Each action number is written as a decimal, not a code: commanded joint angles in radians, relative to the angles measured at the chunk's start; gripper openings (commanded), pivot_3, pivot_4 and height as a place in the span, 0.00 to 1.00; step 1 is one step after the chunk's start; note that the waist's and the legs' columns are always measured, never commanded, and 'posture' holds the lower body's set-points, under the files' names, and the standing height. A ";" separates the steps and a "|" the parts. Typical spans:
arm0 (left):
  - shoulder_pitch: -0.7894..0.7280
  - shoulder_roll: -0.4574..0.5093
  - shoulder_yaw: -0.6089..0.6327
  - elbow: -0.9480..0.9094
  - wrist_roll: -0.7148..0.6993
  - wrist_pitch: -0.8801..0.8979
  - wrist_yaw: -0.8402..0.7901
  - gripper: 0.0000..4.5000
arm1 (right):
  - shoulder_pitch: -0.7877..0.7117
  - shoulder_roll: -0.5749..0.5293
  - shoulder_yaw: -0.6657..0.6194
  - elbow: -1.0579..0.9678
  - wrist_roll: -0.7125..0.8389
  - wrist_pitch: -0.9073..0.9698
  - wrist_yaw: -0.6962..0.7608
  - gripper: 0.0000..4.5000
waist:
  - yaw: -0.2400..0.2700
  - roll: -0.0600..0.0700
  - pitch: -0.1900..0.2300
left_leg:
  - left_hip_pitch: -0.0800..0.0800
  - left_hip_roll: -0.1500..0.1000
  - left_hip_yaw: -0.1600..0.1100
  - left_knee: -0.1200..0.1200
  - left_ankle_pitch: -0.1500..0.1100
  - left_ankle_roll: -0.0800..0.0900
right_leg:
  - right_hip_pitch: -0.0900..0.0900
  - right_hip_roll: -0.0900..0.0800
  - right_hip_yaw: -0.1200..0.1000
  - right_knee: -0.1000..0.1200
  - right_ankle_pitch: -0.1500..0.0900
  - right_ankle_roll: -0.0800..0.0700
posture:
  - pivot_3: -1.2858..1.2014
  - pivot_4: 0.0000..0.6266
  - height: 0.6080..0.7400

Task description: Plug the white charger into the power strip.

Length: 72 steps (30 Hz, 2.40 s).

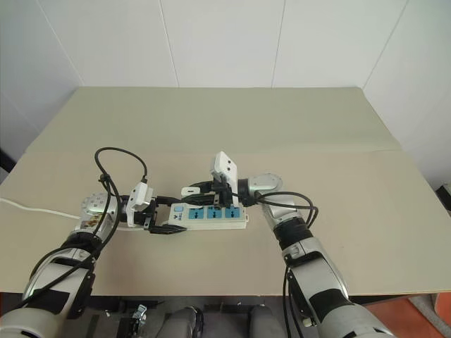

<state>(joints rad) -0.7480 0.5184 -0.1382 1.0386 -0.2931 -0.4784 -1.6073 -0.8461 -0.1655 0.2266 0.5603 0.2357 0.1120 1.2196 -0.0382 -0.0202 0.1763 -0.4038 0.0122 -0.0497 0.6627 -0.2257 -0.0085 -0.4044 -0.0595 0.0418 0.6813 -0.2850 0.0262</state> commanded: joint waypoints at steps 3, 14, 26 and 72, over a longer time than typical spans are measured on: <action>-0.012 0.005 -0.014 0.011 0.015 -0.003 -0.007 0.74 | -0.014 -0.009 -0.005 -0.027 -0.007 0.004 0.004 0.25 | 0.000 0.000 0.000 | 0.000 0.000 0.000 0.000 0.000 0.000 | 0.000 0.000 0.000 0.000 0.000 0.000 | 0.52 0.24 1.00; -0.020 0.002 -0.013 0.019 0.019 -0.005 -0.007 0.74 | -0.006 -0.007 -0.002 -0.033 -0.026 0.021 -0.013 0.25 | 0.000 0.000 0.000 | 0.000 0.000 0.000 0.000 0.000 0.000 | 0.000 0.000 0.000 0.000 0.000 0.000 | 0.52 0.24 1.00; -0.022 -0.001 -0.010 0.025 0.021 -0.013 -0.007 0.74 | 0.028 0.007 0.009 -0.016 -0.043 -0.044 -0.023 0.25 | 0.000 0.000 0.000 | 0.000 0.000 0.000 0.000 0.000 0.000 | 0.000 0.000 0.000 0.000 0.000 0.000 | 0.52 0.24 1.00; -0.001 0.006 0.015 0.029 0.026 -0.018 -0.007 0.74 | 0.034 0.009 0.025 0.170 -0.125 -0.177 -0.011 1.00 | -0.006 -0.002 -0.005 | 0.007 0.001 0.000 0.000 0.000 0.000 | 0.005 0.001 0.001 0.001 0.000 0.000 | 0.52 0.24 1.00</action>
<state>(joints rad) -0.7510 0.5217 -0.1298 1.0680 -0.2781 -0.4984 -1.6008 -0.8285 -0.1389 0.2486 0.7052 0.1290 -0.0719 1.2009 -0.0445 -0.0226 0.1716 -0.3972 0.0132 -0.0498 0.6626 -0.2257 -0.0085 -0.3997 -0.0582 0.0423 0.6825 -0.2850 0.0262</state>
